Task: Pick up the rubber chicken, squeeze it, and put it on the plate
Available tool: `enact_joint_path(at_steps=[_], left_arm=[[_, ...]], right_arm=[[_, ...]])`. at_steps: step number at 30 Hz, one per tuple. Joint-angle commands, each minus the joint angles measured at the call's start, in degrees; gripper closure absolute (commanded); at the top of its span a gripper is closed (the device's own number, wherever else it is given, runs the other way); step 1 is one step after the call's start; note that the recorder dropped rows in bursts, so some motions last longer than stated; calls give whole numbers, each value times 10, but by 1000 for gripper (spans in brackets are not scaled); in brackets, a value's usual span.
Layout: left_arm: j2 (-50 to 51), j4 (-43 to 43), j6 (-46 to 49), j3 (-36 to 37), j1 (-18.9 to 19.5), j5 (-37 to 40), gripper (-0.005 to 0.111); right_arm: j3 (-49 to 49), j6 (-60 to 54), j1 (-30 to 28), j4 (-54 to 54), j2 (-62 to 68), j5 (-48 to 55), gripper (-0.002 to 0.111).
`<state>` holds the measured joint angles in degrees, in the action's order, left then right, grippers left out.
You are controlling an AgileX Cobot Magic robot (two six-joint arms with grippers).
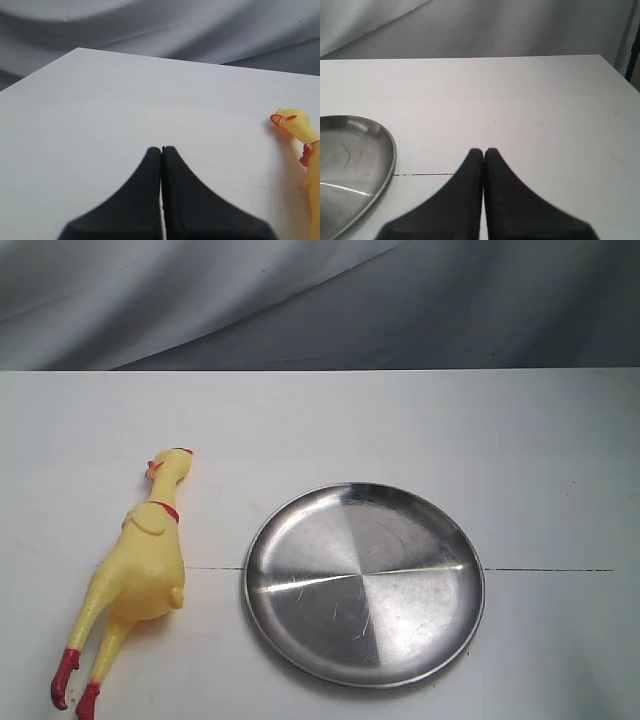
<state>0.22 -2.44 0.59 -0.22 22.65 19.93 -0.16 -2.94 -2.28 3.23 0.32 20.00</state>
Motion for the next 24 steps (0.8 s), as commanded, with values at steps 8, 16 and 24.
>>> enact_joint_path(at_steps=[8,16,24], left_arm=[[-2,1,-1,2,-3,-6,107],[-2,1,-1,2,-3,-6,107],[-2,1,0,2,-3,-6,107]], right_arm=[[2,0,-5,-5,-3,-1,108],[2,0,-5,-9,-3,-13,108],[2,-4,-5,-5,-3,-242,108]])
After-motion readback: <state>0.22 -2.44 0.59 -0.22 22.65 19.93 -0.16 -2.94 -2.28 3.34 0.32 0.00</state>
